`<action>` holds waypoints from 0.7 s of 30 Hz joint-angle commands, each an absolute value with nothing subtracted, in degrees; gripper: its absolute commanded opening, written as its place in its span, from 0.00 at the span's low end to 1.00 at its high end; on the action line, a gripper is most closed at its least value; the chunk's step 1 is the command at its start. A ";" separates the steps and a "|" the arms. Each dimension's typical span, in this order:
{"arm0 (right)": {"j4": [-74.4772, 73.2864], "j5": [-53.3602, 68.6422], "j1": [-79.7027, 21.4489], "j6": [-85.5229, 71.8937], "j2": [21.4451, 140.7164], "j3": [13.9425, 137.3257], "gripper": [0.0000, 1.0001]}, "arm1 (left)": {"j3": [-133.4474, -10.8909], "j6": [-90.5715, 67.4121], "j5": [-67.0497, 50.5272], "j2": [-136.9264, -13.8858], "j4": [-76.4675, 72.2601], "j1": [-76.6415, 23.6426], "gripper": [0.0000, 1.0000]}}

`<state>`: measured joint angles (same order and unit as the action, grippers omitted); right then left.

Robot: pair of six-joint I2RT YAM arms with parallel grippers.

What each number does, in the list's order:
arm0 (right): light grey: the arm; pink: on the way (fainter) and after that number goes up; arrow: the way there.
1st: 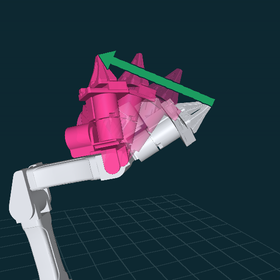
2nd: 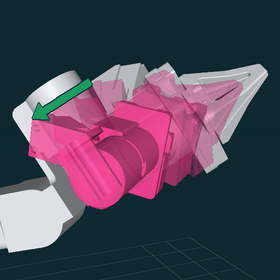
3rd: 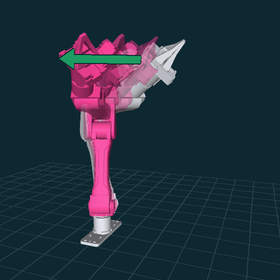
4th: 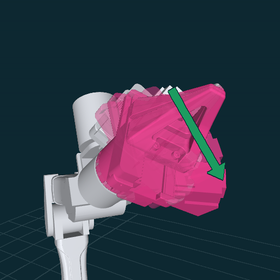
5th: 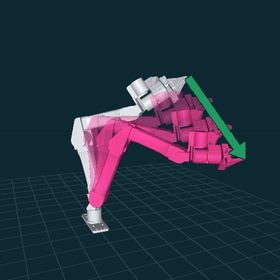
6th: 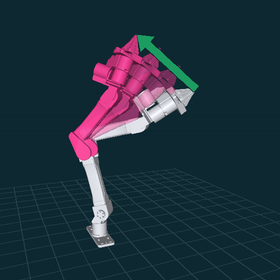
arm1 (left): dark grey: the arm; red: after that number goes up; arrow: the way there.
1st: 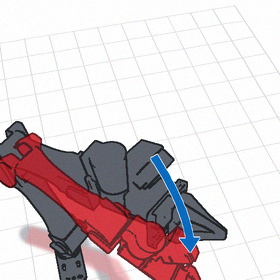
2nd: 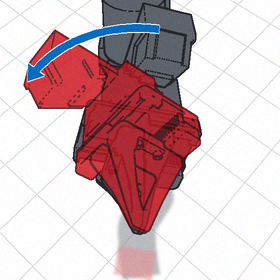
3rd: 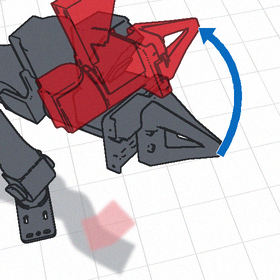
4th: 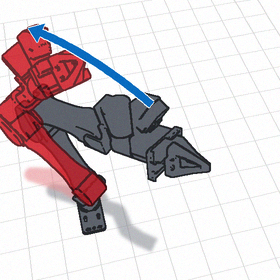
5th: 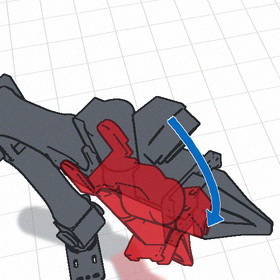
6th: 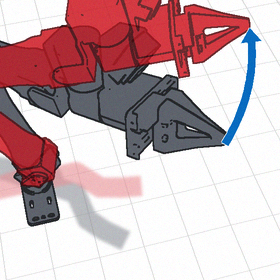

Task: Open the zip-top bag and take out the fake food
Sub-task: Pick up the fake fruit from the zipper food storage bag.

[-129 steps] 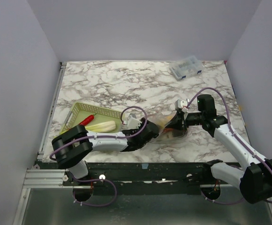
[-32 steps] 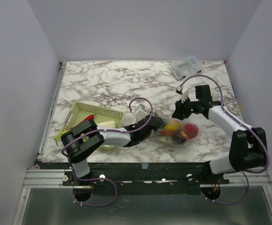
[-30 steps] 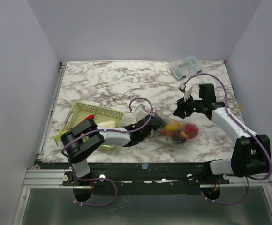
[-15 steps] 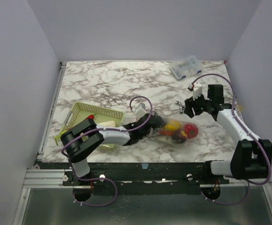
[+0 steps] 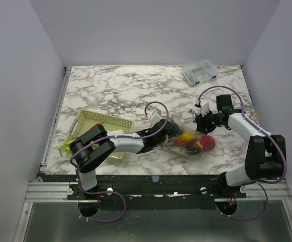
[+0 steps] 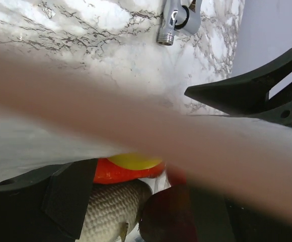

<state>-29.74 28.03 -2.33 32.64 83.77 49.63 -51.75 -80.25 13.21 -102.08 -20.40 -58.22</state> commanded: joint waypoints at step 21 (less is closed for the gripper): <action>-33.23 33.84 -6.77 34.08 85.62 51.08 0.53 | -60.68 -82.46 10.86 -106.91 -5.73 -58.71 0.41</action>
